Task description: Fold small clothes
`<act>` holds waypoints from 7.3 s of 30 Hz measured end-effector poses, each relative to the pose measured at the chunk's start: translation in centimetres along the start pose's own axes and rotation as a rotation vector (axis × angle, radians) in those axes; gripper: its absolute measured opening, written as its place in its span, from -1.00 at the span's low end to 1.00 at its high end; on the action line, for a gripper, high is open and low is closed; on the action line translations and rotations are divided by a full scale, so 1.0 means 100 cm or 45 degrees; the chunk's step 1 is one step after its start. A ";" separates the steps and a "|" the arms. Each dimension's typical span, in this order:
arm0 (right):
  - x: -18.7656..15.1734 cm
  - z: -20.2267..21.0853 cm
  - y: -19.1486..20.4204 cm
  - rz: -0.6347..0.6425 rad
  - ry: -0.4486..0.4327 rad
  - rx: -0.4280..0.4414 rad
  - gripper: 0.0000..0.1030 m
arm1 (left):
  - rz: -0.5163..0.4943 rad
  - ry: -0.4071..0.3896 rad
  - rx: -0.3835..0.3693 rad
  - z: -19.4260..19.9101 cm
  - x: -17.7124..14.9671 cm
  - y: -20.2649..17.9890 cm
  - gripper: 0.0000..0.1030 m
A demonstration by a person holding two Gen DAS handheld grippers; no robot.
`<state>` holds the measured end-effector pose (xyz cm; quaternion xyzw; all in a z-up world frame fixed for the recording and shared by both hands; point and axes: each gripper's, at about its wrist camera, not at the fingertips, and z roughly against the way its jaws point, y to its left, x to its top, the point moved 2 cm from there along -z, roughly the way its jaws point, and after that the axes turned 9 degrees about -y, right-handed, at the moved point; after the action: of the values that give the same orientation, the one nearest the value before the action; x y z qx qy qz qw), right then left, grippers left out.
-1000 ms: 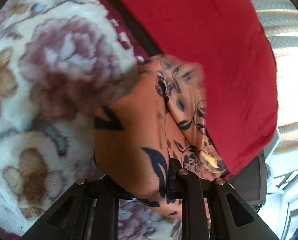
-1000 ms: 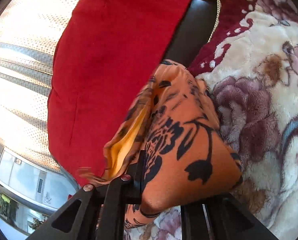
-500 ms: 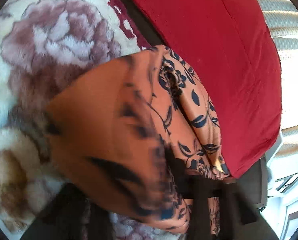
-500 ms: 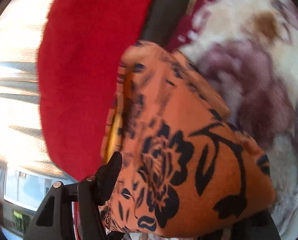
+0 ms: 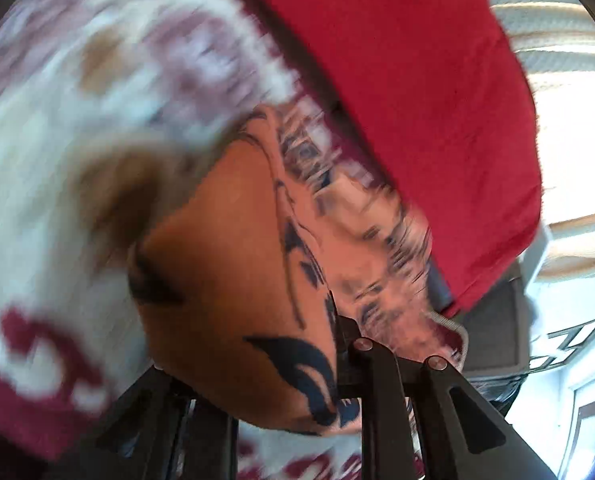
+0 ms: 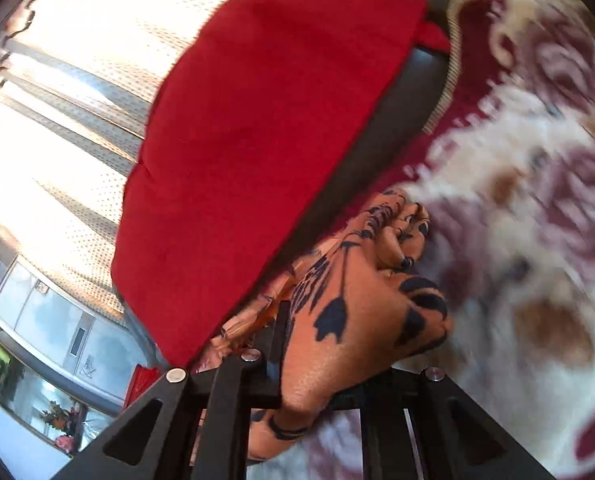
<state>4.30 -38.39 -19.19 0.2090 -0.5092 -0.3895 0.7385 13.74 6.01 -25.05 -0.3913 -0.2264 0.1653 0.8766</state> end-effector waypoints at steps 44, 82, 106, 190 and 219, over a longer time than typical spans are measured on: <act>-0.004 -0.135 -0.021 0.244 0.184 -0.217 -0.72 | -0.549 -0.311 0.434 -0.070 0.090 -0.054 0.05; 0.015 -0.097 -0.028 0.159 0.154 -0.289 -0.45 | -1.213 -0.210 0.462 -0.057 -0.054 -0.107 0.96; -0.074 -0.051 -0.012 0.269 0.426 -0.177 -0.33 | -1.306 -0.150 0.806 -0.048 -0.083 -0.117 1.00; -0.041 -0.012 0.027 0.067 -0.014 -0.065 -0.65 | -0.545 -0.476 0.639 0.081 0.019 0.022 1.00; -0.217 -0.084 0.155 0.261 0.663 0.455 0.40 | -0.394 -0.694 0.495 0.138 0.031 0.045 1.00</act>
<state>13.80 -12.57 -24.33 0.3755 -0.3819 -0.1514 0.8308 8.61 18.75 -19.53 -0.1202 -0.4724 0.1690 0.8566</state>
